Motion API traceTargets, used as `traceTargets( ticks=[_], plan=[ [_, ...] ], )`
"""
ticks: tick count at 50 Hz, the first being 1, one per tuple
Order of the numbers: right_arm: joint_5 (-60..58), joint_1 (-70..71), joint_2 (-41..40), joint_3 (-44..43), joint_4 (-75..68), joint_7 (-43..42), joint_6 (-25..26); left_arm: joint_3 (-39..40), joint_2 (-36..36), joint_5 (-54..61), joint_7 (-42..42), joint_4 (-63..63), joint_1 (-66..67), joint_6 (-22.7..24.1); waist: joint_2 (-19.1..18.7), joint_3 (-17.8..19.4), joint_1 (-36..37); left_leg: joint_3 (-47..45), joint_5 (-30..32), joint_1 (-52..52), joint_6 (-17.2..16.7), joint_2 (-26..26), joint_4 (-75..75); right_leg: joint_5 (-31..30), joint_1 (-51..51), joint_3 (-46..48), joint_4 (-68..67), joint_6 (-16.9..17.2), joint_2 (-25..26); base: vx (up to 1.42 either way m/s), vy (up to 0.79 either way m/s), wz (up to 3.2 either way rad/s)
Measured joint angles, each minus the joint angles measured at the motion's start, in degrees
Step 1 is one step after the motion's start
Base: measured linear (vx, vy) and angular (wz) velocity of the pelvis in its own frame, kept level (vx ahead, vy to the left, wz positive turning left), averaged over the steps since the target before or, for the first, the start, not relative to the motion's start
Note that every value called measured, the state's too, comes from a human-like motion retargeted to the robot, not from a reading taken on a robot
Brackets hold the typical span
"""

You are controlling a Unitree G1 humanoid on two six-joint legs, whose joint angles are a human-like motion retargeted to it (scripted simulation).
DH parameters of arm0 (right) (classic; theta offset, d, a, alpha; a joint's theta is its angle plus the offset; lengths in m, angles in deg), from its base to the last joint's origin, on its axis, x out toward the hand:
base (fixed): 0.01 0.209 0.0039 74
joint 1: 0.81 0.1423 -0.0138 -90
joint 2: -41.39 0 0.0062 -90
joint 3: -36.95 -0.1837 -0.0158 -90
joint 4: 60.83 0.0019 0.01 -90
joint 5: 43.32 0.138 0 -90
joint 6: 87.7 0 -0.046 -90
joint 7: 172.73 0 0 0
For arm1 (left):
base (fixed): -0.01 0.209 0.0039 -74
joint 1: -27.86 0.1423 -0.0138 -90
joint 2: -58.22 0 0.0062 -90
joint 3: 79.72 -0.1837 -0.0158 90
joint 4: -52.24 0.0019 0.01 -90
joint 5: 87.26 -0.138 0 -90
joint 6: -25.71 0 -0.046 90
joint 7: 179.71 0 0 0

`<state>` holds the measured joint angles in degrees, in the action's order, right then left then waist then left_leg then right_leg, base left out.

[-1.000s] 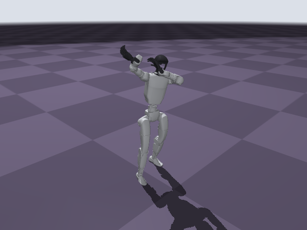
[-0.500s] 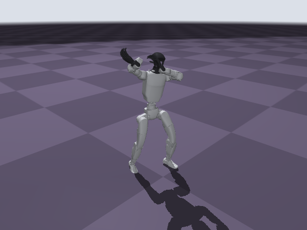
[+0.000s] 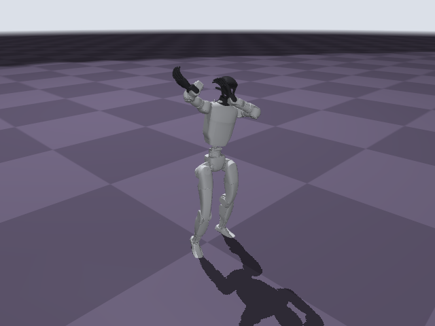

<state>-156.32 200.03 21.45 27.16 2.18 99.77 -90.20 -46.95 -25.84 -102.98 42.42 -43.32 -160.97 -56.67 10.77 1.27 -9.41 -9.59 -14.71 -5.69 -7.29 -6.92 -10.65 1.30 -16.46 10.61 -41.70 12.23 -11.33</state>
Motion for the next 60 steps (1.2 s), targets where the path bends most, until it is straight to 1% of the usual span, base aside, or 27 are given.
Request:
traceTargets(
  ticks=[4, 7, 10, 12, 15, 18, 21, 24, 29, 33, 35, 36, 37, 38, 40, 42, 43, 45, 48, 50, 52, 53, 55, 56, 57, 58, 60],
  plan=[
    [0.0, 1.3, 0.2, 0.0, 0.2, 0.0, 0.0, 0.6, -0.2, -0.6, 0.4, -0.3, -0.1, 0.5, 2.1, -1.4, -1.4, 1.0, -1.6, -3.0, -1.1, 3.2, 2.8, 1.5, -0.3, 1.5, 17.6, 2.7, 0.3, 0.42, -0.11, 0.18],
    [0.0, 2.4, 0.0, 0.0, 0.1, 0.0, 0.0, 0.8, 0.3, -1.5, 0.7, -0.6, 0.2, 0.8, 2.6, -2.1, -2.0, 1.1, -1.9, -4.6, -1.8, 3.0, 2.0, -2.8, 1.9, -0.9, 27.9, 2.8, 3.6, 0.46, -0.22, 0.06],
    [0.0, 2.6, 0.1, 0.0, 0.5, 0.0, 0.0, 2.0, 0.2, -1.7, 1.0, -0.6, 0.4, 0.6, 0.9, -2.5, -2.0, 0.5, -1.0, -5.4, -0.7, 3.8, -0.6, -4.8, 5.0, -3.4, 30.9, 2.8, 3.2, 0.50, 0.02, 0.00],
    [0.0, 3.2, -0.2, 0.0, 0.1, 0.0, 0.0, 1.3, 1.3, -2.1, 1.0, -1.1, 0.8, 0.5, 1.3, -1.2, -2.0, -0.2, 0.6, -4.6, -0.5, 3.8, -6.4, -3.8, 7.8, -3.7, 31.1, 2.8, 2.5, 0.44, -0.08, -0.15],
    [0.0, 4.3, -1.2, 0.0, -0.4, 0.0, 0.0, 0.7, 3.0, -1.8, 1.2, -2.0, 0.8, 0.0, 1.3, 0.5, -1.9, 0.0, 5.2, -1.0, -1.8, 1.9, -20.5, -1.5, 12.1, -3.7, 30.5, 2.8, 2.8, 0.43, -0.19, -0.15],
    [0.0, 5.3, -1.6, 0.0, -0.2, 0.0, 0.0, 0.4, 3.8, -1.4, 1.3, -2.2, -0.3, -0.6, 0.8, 1.7, -1.6, 0.4, 10.0, 5.9, -3.2, -0.2, -35.6, 0.0, 16.2, -3.4, 32.0, 2.8, 3.2, 0.41, -0.12, -0.06],
    [0.0, 5.7, -1.0, 0.0, 0.2, 0.0, 0.0, 0.4, 3.9, -0.9, 1.2, -2.1, -1.4, -0.7, 0.4, 2.4, -0.8, -2.0, 8.9, 11.9, -3.0, -2.8, -44.5, 1.3, 18.9, -3.4, 33.4, 2.8, 3.4, 0.37, -0.07, -0.05],
    [0.0, 6.0, -0.9, 0.0, 0.1, 0.0, 0.0, 0.5, 3.2, -0.4, 1.1, -2.1, -2.0, -0.6, -0.5, 2.8, 0.3, -4.9, 5.9, 16.8, -3.0, -5.7, -46.8, 2.1, 20.3, -3.6, 34.0, 2.8, 4.1, 0.33, -0.03, -0.14],
    [0.0, 7.0, -0.8, 0.0, -1.0, 0.0, 0.0, -0.1, 2.1, -0.2, 1.2, -2.4, -3.5, 0.3, -2.5, 3.0, 2.5, -6.2, 3.9, 23.2, -4.2, -9.4, -37.9, 3.4, 20.5, -4.5, 33.6, 2.8, 6.3, 0.31, 0.03, -0.23],
    [0.0, 7.9, 0.7, 0.0, -2.2, 0.0, 0.0, -1.2, 1.1, 0.1, 1.3, -2.7, -5.6, 1.8, -3.2, 2.8, 3.5, -6.7, 4.9, 24.9, -3.8, -11.2, -20.7, 5.3, 20.1, -4.5, 32.4, 2.8, 7.4, 0.36, 0.12, -0.03],
    [0.0, 8.6, 1.3, 0.0, -2.6, 0.0, 0.0, -1.5, 0.6, 0.4, 1.4, -2.5, -6.6, 2.4, -3.2, 2.4, 3.9, -6.9, 5.9, 23.9, -4.2, -10.8, -10.5, 6.6, 20.2, -4.5, 31.4, 2.8, 7.2, 0.42, 0.17, 0.00],
    [0.0, 9.3, 0.5, 0.0, -3.1, 0.0, 0.0, -1.9, -1.0, 5.7, 0.9, -3.6, -5.5, 5.0, -3.1, 2.5, 3.9, -6.6, 7.6, 22.4, -4.5, -9.5, -5.2, 7.4, 20.3, -4.6, 30.5, 2.8, 6.5, 0.45, 0.23, -0.03],
    [0.0, 9.4, 0.2, 0.0, -3.5, 0.0, 0.0, -1.9, -1.5, 8.2, 0.6, -3.8, -5.3, 6.2, -2.9, 2.4, 4.0, -6.1, 9.3, 21.1, -4.7, -8.3, -0.8, 8.1, 20.6, -4.8, 29.6, 2.8, 5.7, 0.49, 0.30, -0.11],
    [0.0, 8.6, 0.7, 0.0, -3.7, 0.0, 0.0, -1.1, 0.1, 5.0, 0.6, -2.0, -7.1, 4.4, -2.6, 1.7, 4.3, -5.2, 11.2, 19.9, -4.6, -7.2, 1.7, 8.6, 21.0, -5.2, 28.8, 2.8, 4.9, 0.50, 0.32, -0.17],
    [0.0, 8.8, -0.1, 0.0, -4.2, 0.0, 0.0, -1.8, -2.5, 10.0, 0.1, -3.1, -5.5, 6.5, -2.3, 2.3, 4.2, -3.6, 16.0, 17.2, -4.0, -5.4, 5.9, 9.6, 21.2, -5.7, 26.0, 2.0, 3.6, 0.49, 0.31, -0.20],
    [0.0, 7.1, 0.6, 0.0, -5.2, 0.0, 0.0, -1.0, -0.8, 5.9, 0.2, -1.0, -7.7, 4.3, -1.6, 1.7, 4.2, -3.2, 18.1, 14.4, -2.8, -4.6, 7.8, 9.4, 21.0, -6.1, 22.1, 0.7, 3.0, 0.47, 0.26, -0.13],
    [0.0, 7.3, 0.0, 0.0, -5.5, 0.0, 0.0, -1.6, -2.8, 9.6, -0.1, -2.2, -6.1, 6.0, -1.5, 2.3, 3.8, -3.4, 18.0, 13.0, -2.3, -4.4, 8.6, 8.9, 20.3, -6.3, 19.2, 0.1, 2.7, 0.45, 0.26, -0.06],
    [0.0, 5.3, 1.2, 0.0, -6.0, 0.0, 0.0, -1.0, -0.9, 4.6, -0.1, -0.4, -7.8, 3.5, -0.6, 2.3, 3.7, -3.9, 16.5, 10.0, -1.4, -4.0, 9.2, 6.1, 18.3, -7.2, 11.5, -1.2, 2.1, 0.44, 0.26, 0.00],
    [0.0, 4.7, 1.9, 0.0, -5.5, 0.0, 0.0, -1.4, -1.4, 1.2, 0.3, -1.0, -6.9, 2.2, 0.4, 3.9, 2.9, -4.2, 14.0, 6.0, -0.9, -3.7, 9.3, -2.5, 11.5, -9.1, -4.3, -1.9, 1.8, 0.38, 0.25, 0.02],
    [0.0, 4.6, 2.3, 0.0, -5.4, 0.0, 0.0, -1.7, -1.4, -0.2, 0.4, -1.5, -6.6, 1.9, 1.0, 4.6, 2.3, -4.3, 12.9, 4.0, -0.7, -3.6, 9.6, -6.3, 6.2, -9.5, -13.1, -2.0, 1.7, 0.33, 0.21, 0.00],
    [0.0, 5.3, 2.1, 0.0, -5.6, 0.0, 0.0, -1.9, -1.9, -0.1, 0.4, -2.3, -6.0, 2.2, 1.2, 4.9, 1.7, -4.7, 11.9, 2.6, -0.8, -3.6, 10.1, -5.3, 1.7, -8.1, -18.1, -3.0, 0.9, 0.30, 0.18, -0.03],
    [0.0, 6.3, 1.5, 0.0, -5.7, 0.0, 0.0, -2.6, -3.2, 3.0, 0.1, -3.7, -4.6, 3.8, 1.3, 5.1, 1.2, -4.8, 11.6, 2.3, -0.9, -3.4, 10.5, -3.9, -0.5, -7.1, -19.4, -3.4, 0.2, 0.28, 0.15, 0.01],
    [0.0, 6.9, 1.2, 0.0, -5.9, 0.0, 0.0, -2.2, -4.0, 5.9, -0.4, -4.6, -3.5, 5.2, 1.6, 4.8, 0.6, -4.9, 10.8, 1.6, -0.9, -2.8, 10.9, -1.9, -3.4, -4.8, -18.8, -3.6, -1.0, 0.29, 0.12, 0.13],
    [0.0, 6.8, 1.7, 0.0, -6.0, 0.0, 0.0, -1.1, -2.4, 3.1, -0.2, -3.8, -4.7, 4.1, 2.1, 3.8, 0.3, -4.6, 10.4, 1.5, -0.9, -2.3, 11.0, -1.5, -4.1, -3.7, -16.8, -3.1, -1.6, 0.30, 0.08, 0.32],
    [0.0, 7.0, 2.0, 0.0, -6.0, 0.0, 0.0, -0.6, -1.9, 1.8, -0.1, -3.6, -5.2, 3.7, 2.5, 3.3, -0.2, -4.2, 10.1, 1.6, -0.9, -1.7, 11.1, -1.2, -4.8, -2.6, -14.2, -2.5, -2.1, 0.29, 0.06, 0.44],
    [0.0, 7.8, 1.8, 0.0, -5.8, 0.0, 0.0, -1.4, -3.4, 3.5, -0.4, -4.6, -4.3, 4.8, 2.8, 3.8, -1.0, -3.9, 9.8, 1.9, -0.9, -1.0, 11.2, -1.1, -5.5, -1.6, -10.6, -1.5, -2.6, 0.29, 0.05, 0.49],
    [0.0, 8.0, 2.8, 0.0, -6.1, 0.0, 0.0, -0.8, -2.1, -0.1, -0.2, -3.6, -6.2, 3.4, 4.2, 2.8, -1.8, -3.0, 9.0, 2.1, -1.3, 0.5, 11.3, -0.6, -5.5, 0.2, -1.6, 0.4, -3.6, 0.31, 0.01, 0.55]
  ],
)
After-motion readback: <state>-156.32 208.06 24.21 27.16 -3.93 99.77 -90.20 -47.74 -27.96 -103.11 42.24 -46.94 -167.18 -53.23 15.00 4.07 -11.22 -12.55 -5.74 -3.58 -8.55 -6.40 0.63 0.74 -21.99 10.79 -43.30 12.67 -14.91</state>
